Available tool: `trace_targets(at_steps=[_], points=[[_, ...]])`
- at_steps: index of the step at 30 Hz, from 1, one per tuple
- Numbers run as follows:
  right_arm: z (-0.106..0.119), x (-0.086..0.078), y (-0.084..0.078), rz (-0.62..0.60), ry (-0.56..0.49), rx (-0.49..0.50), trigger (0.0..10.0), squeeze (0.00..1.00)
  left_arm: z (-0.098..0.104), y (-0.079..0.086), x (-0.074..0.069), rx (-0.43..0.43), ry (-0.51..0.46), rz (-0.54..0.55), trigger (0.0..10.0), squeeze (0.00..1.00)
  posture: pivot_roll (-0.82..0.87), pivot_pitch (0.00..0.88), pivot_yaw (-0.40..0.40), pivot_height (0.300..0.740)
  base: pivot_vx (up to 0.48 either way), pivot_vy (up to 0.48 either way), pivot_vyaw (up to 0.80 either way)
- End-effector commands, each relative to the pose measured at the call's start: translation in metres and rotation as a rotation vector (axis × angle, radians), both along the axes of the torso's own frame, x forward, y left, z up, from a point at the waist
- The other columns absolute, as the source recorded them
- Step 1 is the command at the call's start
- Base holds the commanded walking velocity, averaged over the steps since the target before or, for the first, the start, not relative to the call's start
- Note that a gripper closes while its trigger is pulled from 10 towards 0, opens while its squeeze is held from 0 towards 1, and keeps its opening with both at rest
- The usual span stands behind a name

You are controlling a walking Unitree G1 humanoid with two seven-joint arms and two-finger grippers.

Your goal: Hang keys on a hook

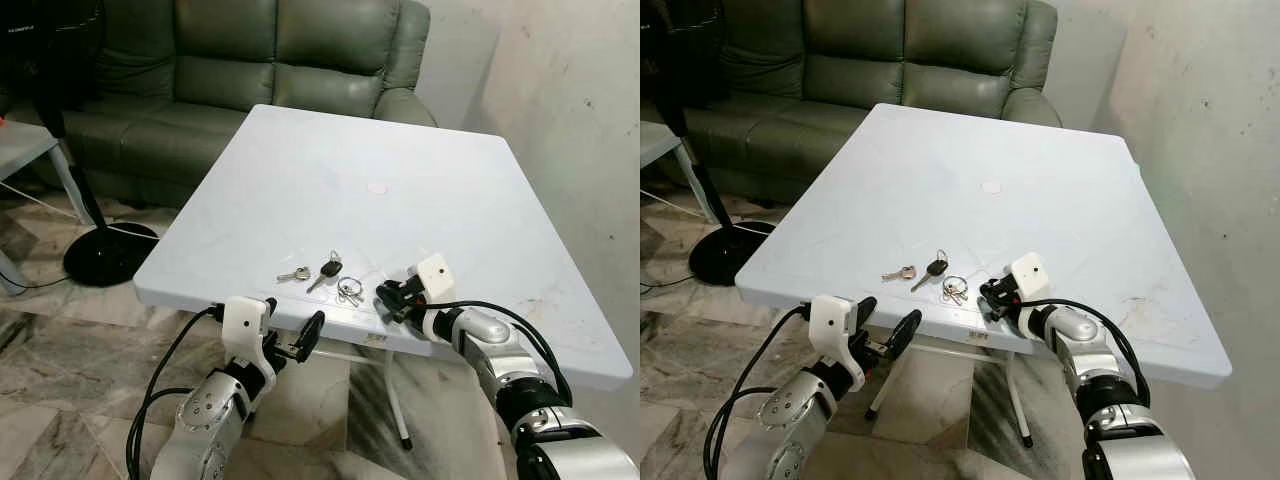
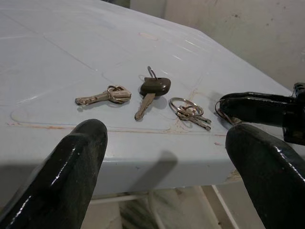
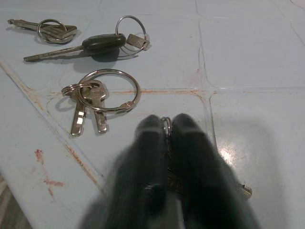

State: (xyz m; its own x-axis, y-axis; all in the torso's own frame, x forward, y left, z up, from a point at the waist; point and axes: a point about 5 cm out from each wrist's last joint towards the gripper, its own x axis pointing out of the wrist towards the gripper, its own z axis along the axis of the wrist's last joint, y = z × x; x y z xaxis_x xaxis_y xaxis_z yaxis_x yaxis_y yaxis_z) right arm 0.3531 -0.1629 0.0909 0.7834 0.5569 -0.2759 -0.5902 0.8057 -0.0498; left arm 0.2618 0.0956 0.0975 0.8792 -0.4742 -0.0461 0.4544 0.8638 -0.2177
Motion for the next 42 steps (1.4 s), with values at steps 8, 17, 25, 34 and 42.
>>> trace_targets(at_steps=[8, 17, 25, 34, 42], points=[[0.004, 0.002, -0.004, 0.002, -0.004, 0.000, 0.0, 0.00, 0.004, -0.001, 0.002, 0.003, -0.010, 0.002, 10.0, 0.00, 0.04, 0.071, -0.104, 0.740, 0.000, 0.000, 0.00], [0.005, 0.003, -0.006, -0.044, -0.015, 0.034, 0.0, 0.00, 0.003, -0.001, 0.004, 0.004, -0.011, 0.004, 10.0, 0.00, 0.04, 0.062, -0.105, 0.740, 0.000, 0.000, 0.00], [0.021, 0.011, -0.009, -0.202, -0.080, 0.276, 0.0, 0.00, 0.006, 0.001, 0.012, 0.007, -0.023, 0.023, 10.0, 0.00, 0.04, 0.034, -0.100, 0.740, 0.000, 0.000, 0.00], [0.050, 0.013, -0.011, -0.304, -0.244, 0.500, 0.0, 0.00, 0.015, 0.007, 0.030, 0.007, -0.063, 0.067, 10.0, 0.00, 0.04, 0.000, -0.086, 0.740, 0.000, 0.000, 0.00], [0.061, 0.002, -0.007, -0.351, -0.397, 0.469, 0.0, 0.00, 0.028, 0.022, 0.051, 0.020, -0.111, 0.140, 10.0, 0.00, 0.04, 0.000, -0.083, 0.740, 0.000, 0.000, 0.00]])
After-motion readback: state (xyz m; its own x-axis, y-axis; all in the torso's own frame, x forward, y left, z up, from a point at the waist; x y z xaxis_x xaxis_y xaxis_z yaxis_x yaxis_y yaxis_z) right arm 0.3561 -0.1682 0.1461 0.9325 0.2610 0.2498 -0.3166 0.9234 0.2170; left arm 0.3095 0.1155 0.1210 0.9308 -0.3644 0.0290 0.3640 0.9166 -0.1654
